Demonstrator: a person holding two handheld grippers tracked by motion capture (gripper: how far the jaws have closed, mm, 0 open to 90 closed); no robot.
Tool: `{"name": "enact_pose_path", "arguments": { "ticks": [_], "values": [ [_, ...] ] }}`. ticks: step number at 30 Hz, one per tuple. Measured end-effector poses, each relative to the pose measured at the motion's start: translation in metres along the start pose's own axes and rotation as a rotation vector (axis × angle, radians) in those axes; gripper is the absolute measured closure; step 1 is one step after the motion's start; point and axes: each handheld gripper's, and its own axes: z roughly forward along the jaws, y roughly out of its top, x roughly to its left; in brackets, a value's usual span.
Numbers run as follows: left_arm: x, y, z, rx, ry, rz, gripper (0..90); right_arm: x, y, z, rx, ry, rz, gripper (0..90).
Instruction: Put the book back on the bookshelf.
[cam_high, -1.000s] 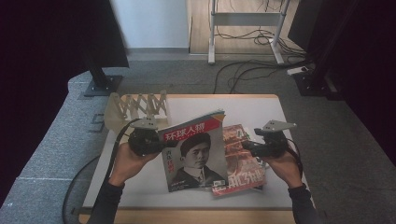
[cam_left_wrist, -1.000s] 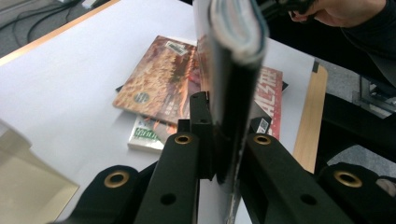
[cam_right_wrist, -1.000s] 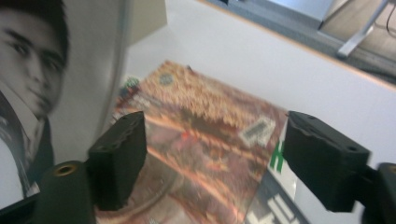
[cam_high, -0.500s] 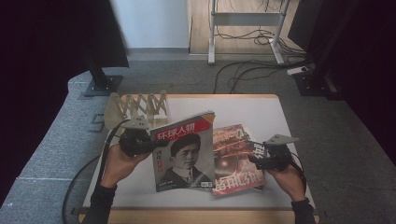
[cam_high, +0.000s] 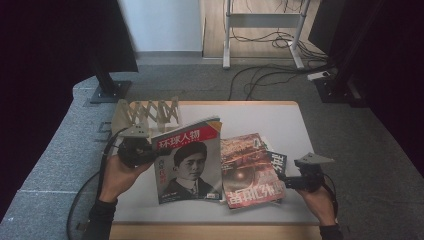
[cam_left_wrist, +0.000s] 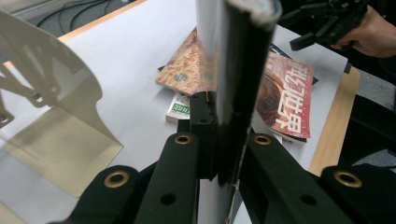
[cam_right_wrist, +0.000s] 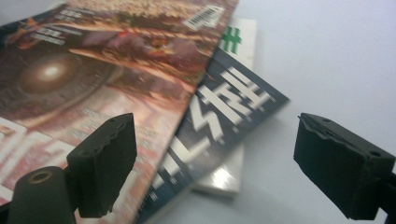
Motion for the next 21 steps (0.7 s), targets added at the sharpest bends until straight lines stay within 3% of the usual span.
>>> {"name": "enact_pose_path", "arguments": {
  "ticks": [10,21],
  "values": [
    [0.004,-0.004,-0.018,-0.006,0.037,-0.024,87.0,-0.012,-0.024,-0.008,0.011,-0.046,0.041,12.7],
    [0.009,-0.008,-0.040,-0.026,0.095,-0.054,87.1,-0.018,-0.047,0.002,0.053,-0.095,0.059,12.7]
  ]
}}
